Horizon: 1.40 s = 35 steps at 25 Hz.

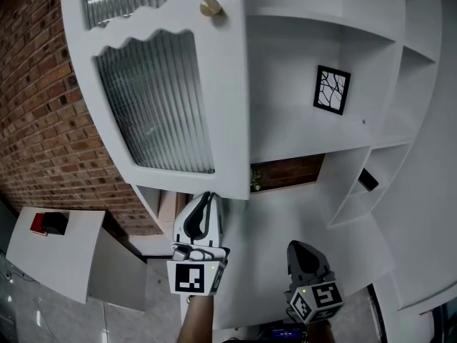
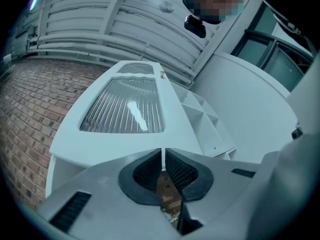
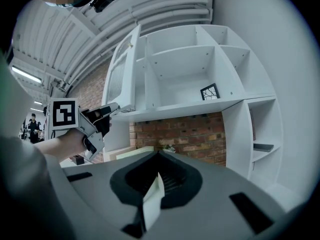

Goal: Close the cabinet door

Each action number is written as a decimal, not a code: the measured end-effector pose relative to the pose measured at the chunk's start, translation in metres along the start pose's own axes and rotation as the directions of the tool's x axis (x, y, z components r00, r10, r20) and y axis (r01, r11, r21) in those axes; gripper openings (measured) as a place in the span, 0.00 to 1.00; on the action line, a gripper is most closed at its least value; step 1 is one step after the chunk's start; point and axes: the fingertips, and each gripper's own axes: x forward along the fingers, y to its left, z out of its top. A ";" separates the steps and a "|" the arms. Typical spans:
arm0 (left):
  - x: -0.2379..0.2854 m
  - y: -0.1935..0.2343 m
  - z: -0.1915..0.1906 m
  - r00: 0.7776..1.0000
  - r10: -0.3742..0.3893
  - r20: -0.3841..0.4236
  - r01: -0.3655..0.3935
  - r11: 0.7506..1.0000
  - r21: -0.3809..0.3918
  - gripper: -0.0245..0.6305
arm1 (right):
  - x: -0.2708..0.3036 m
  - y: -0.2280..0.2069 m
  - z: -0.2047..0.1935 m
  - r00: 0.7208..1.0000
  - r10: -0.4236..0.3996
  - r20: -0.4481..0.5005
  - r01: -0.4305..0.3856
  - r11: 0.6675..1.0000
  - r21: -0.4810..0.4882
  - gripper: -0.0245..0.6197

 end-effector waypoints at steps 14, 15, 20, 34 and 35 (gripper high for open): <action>0.024 0.012 -0.017 0.998 0.041 0.049 -0.039 0.998 -0.055 0.06 | 0.025 -0.032 -0.002 1.000 -0.017 -0.021 0.018 1.000 0.007 0.04; 0.025 0.014 -0.018 0.998 0.041 0.053 -0.038 0.998 -0.051 0.06 | 0.026 -0.031 -0.002 1.000 -0.019 -0.023 0.019 1.000 0.009 0.04; 0.035 0.014 -0.025 0.998 0.034 0.051 -0.031 0.999 -0.044 0.06 | 0.038 -0.038 -0.006 1.000 0.003 -0.024 -0.003 1.000 0.011 0.04; 0.051 0.020 -0.031 0.998 0.045 0.049 -0.041 0.997 -0.067 0.06 | 0.056 -0.046 0.000 0.999 0.024 -0.031 -0.025 1.000 -0.017 0.04; 0.052 0.021 -0.031 0.998 0.043 0.047 -0.039 0.997 -0.074 0.06 | 0.056 -0.045 -0.001 0.999 0.026 -0.032 -0.027 0.999 -0.017 0.04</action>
